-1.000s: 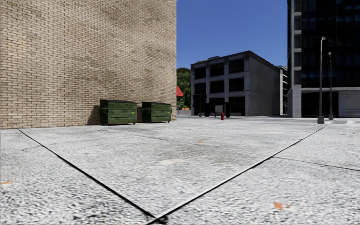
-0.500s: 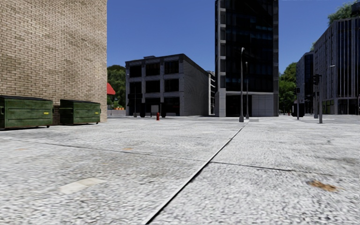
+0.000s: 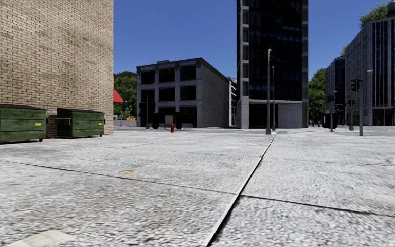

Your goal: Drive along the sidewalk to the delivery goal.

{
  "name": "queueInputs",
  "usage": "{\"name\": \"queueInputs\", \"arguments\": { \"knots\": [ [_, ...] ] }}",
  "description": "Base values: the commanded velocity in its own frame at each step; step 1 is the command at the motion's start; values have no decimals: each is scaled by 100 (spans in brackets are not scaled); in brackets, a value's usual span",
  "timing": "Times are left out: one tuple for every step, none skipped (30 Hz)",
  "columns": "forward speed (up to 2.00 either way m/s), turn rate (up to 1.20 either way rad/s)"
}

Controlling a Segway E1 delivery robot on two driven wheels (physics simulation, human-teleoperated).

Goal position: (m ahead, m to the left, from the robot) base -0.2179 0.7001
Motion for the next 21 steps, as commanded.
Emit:
{"name": "queueInputs", "arguments": {
  "knots": [
    [141, 0],
    [141, 0],
    [141, 0],
    [141, 0],
    [141, 0],
    [141, 0],
    [141, 0],
    [141, 0],
    [141, 0],
    [141, 0],
    [141, 0],
    [141, 0],
    [141, 0],
    [141, 0],
    [141, 0],
    [141, 0],
    [141, 0],
    [138, 0],
    [133, 0],
    [131, 0],
    [131, 0]
  ]
}}
